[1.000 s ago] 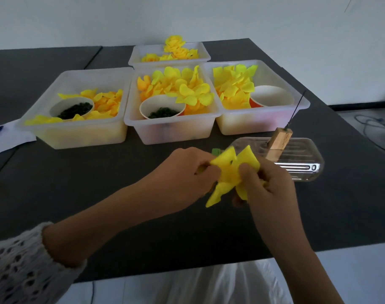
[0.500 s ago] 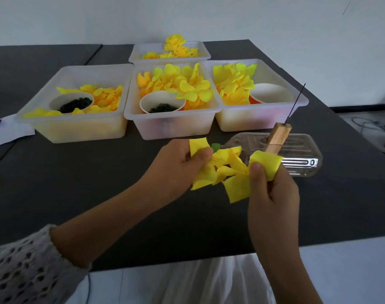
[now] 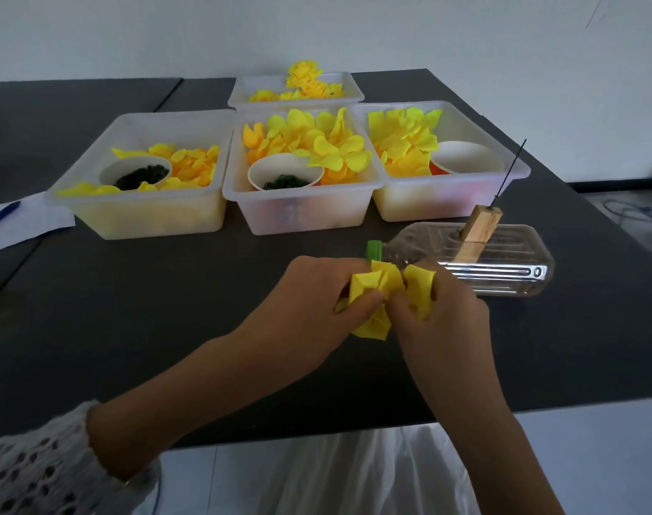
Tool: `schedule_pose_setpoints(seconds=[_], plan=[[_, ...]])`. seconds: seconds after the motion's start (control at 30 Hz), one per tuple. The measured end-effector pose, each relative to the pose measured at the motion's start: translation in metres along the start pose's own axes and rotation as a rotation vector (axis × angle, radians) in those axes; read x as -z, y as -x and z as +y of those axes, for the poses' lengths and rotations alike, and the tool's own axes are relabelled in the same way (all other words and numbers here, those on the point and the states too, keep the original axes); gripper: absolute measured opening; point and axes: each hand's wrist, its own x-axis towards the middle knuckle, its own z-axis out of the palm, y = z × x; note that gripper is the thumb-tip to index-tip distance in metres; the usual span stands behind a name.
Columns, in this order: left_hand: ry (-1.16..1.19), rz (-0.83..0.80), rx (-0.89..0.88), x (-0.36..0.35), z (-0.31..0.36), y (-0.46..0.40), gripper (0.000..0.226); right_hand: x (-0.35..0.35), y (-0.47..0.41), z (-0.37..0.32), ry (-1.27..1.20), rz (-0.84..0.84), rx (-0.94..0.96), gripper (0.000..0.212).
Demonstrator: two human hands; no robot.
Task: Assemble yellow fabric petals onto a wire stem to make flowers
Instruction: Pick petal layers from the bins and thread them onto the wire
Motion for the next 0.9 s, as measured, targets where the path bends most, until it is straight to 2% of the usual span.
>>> schedule_pose_setpoints(seconds=[0.1, 0.2, 0.3, 0.4, 0.5, 0.6, 0.73, 0.83, 0.9], plan=[[0.036, 0.017, -0.002, -0.001, -0.001, 0.003, 0.018, 0.001, 0.002, -0.001, -0.023, 0.034, 0.078, 0.019], [0.041, 0.056, 0.011, -0.001, -0.004, 0.005, 0.025, 0.000, 0.001, 0.004, -0.019, 0.030, 0.023, 0.016], [0.013, 0.116, 0.074, 0.000, -0.007, 0.005, 0.026, 0.001, 0.002, 0.009, -0.043, 0.195, 0.074, 0.015], [0.043, 0.209, 0.144, 0.003, -0.014, 0.006, 0.023, 0.009, 0.003, 0.015, -0.142, 0.318, 0.033, 0.007], [0.104, 0.260, 0.231, 0.008, -0.027, 0.006, 0.025, 0.021, -0.001, 0.021, -0.240, 0.364, 0.009, 0.007], [0.209, 0.227, 0.314, 0.010, -0.041, 0.001, 0.027, 0.026, -0.001, 0.020, -0.337, 0.301, -0.003, 0.013], [0.515, 0.188, 0.412, 0.008, -0.043, -0.003, 0.009, 0.030, -0.001, 0.019, -0.498, 0.120, -0.090, 0.022], [0.595, 0.124, 0.412, 0.009, -0.042, -0.008, 0.021, 0.035, -0.001, 0.017, -0.608, -0.031, -0.141, 0.013], [0.593, 0.111, 0.361, 0.016, -0.038, -0.017, 0.029, 0.048, -0.004, 0.015, -0.644, -0.116, -0.120, 0.018]])
